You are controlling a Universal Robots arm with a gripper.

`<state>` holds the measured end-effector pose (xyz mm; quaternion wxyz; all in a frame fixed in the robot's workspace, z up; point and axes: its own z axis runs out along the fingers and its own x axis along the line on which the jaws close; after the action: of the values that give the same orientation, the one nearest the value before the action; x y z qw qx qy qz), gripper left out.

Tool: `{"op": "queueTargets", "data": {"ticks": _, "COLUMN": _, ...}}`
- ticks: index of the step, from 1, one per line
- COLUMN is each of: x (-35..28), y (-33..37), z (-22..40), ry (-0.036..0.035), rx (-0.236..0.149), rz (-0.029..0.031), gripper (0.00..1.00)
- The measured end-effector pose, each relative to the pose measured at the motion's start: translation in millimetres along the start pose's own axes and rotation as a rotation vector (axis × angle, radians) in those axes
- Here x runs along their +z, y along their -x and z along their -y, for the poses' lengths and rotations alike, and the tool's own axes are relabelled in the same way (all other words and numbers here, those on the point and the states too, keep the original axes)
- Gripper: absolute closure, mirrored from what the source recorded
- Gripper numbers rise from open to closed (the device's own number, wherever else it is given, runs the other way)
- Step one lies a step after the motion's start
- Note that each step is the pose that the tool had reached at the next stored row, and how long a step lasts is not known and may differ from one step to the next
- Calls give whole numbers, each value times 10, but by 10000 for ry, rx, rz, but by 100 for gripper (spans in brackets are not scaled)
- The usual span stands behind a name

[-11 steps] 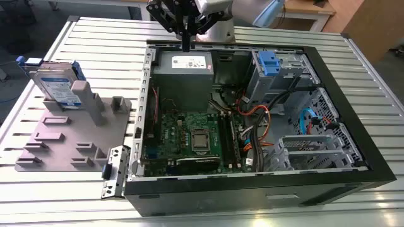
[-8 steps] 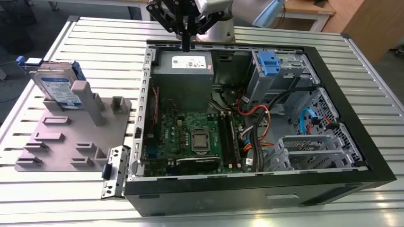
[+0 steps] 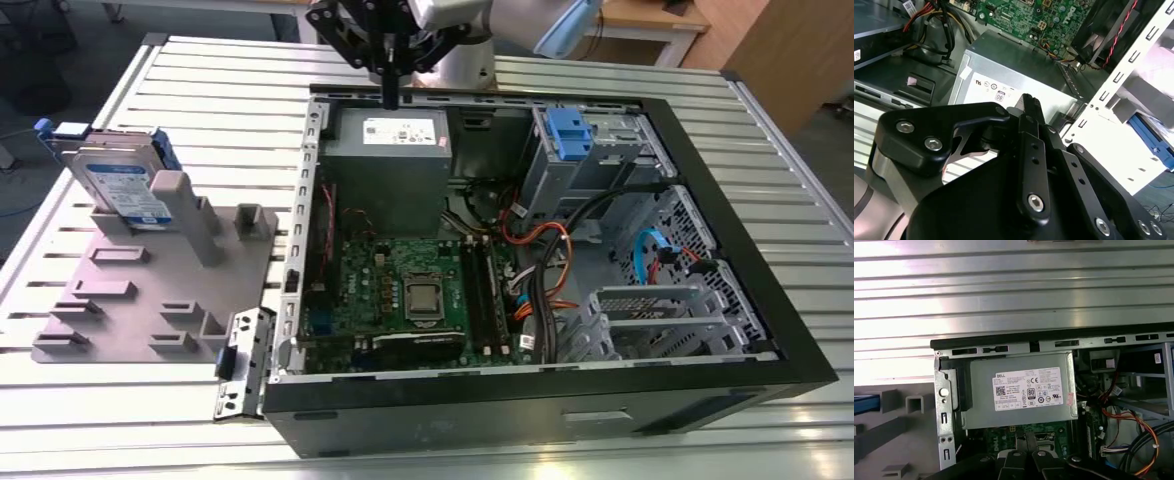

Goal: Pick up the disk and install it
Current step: 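Reach for the disk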

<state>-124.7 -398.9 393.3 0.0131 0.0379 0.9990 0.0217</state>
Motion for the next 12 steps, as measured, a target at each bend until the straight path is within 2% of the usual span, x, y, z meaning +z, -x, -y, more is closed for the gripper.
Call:
{"op": "queueTargets", "data": {"ticks": 6, "x": -1, "y": -39, "z": 3, "ry": 0, "rx": 0, "rz": 0, "gripper": 89}}
{"op": "queueTargets", "data": {"ticks": 12, "x": -1, "y": -48, "z": 4, "ry": 0, "rx": 1, "rz": 0, "gripper": 89}}
